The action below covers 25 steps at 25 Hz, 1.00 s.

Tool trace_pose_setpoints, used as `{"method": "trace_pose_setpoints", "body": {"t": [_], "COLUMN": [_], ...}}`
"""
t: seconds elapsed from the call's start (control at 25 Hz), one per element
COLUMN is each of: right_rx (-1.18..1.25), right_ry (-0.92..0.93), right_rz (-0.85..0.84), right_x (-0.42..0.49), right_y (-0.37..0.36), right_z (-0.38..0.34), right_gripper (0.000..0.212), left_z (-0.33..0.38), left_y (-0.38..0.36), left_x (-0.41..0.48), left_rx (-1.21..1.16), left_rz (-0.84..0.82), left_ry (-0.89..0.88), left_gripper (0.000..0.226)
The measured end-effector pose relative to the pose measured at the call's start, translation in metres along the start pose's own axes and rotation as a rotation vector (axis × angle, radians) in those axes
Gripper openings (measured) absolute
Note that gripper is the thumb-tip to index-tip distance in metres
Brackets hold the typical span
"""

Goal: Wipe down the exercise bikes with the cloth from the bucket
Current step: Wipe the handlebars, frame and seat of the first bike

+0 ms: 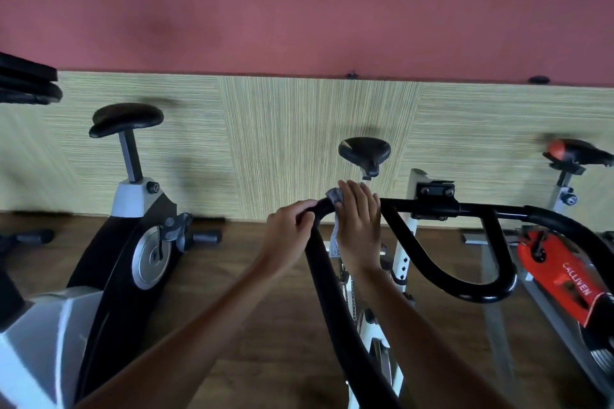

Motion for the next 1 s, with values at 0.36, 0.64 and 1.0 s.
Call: {"method": "trace_pose_setpoints", "body": {"t": [0.36, 0.64, 1.0], "right_rx": [0.462, 0.361, 0.467], "right_ry": [-0.413, -0.642, -0.832], "right_rz": [-0.175, -0.032, 0.212], "right_x": [-0.013, -0.06, -0.155], "right_y": [0.061, 0.169, 0.236], "right_z": [-0.009, -0.009, -0.026], "right_gripper": [0.04, 0.037, 0.035], "left_z": [-0.017, 0.031, 0.107], "left_y": [-0.012, -0.009, -0.003], "left_x": [0.003, -0.055, -0.168], "left_rx": [-0.045, -0.113, -0.46], "left_rz": [-0.18, -0.272, -0.615], "left_ry": [-0.037, -0.424, -0.517], "left_gripper": [0.035, 0.031, 0.02]}}
Point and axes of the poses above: each hand's wrist, its own x-axis towards the middle knuckle, its own y-axis out of the back of the hand, z = x × y, the point moved 10 cm from there along x, towards the middle knuckle, and after that the axes turned 2 degrees about z, right-handed, at the moved point
